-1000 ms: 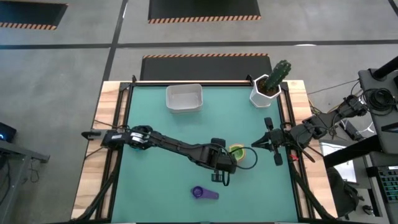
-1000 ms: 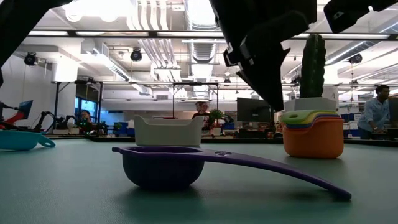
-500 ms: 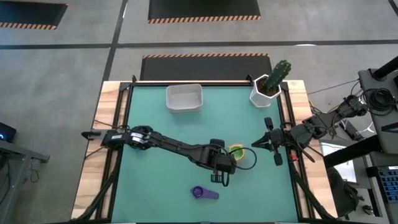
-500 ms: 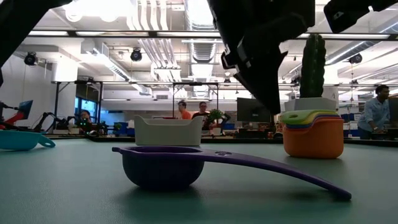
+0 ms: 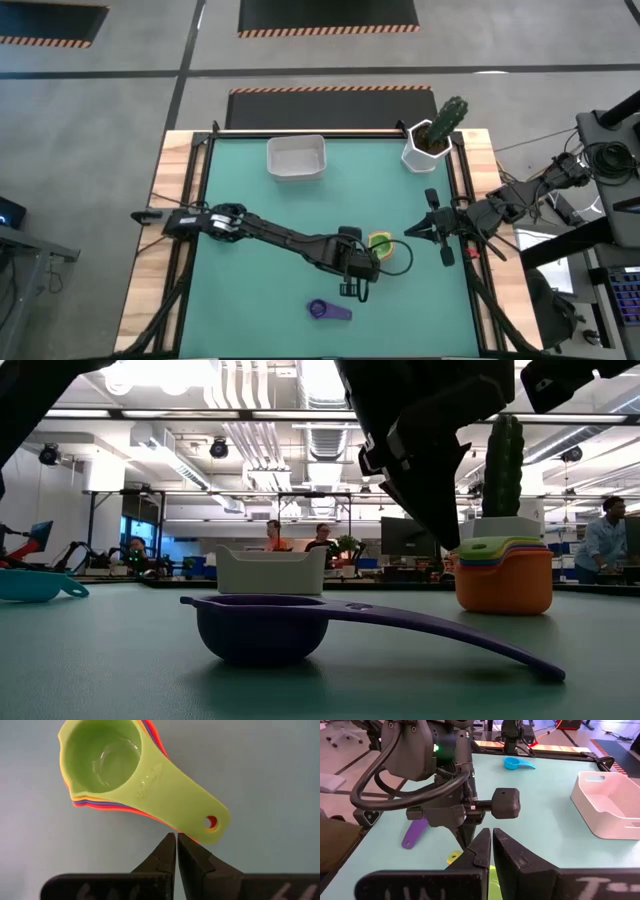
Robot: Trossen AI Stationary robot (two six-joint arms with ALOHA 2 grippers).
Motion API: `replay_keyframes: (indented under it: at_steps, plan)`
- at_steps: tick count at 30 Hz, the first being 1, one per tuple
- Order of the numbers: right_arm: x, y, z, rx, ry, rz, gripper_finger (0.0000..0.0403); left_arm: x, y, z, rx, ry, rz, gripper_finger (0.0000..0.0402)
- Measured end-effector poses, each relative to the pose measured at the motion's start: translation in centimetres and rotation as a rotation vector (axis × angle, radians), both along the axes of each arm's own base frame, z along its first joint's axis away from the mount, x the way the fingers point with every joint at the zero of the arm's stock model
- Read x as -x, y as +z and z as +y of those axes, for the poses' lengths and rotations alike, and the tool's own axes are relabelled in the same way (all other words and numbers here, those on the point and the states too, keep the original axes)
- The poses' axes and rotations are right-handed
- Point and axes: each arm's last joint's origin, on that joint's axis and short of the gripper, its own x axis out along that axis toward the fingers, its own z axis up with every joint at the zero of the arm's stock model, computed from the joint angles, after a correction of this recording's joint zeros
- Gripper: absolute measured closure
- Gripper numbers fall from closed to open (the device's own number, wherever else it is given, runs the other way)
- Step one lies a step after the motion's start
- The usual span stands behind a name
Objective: Nest measuring cups in basket
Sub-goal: Stack the green measuring cup on top of the yellow measuring cup, then stack the light blue measuring cup on top of the green measuring cup
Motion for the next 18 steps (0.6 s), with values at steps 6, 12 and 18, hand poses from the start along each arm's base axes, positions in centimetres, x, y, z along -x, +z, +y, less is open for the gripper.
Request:
replay_keyframes:
  at_steps: [6, 12, 18]
  plan:
    - [0.0, 0.0, 0.0, 0.0, 0.0, 0.0, 0.0394, 0.1, 0.0, 0.0, -0.006, 0.001, 0.012, 0.0402]
    - [0.0, 0.0, 0.0, 0.001, 0.0, 0.001, 0.0394, 1.6, 1.4, 0.2, -0.088, 0.017, 0.111, 0.0402]
    - [0.0, -0.1, 0.0, 0.0, -0.001, 0.004, 0.0394, 3.7, 2.7, 0.4, -0.183, 0.059, 0.221, 0.0402]
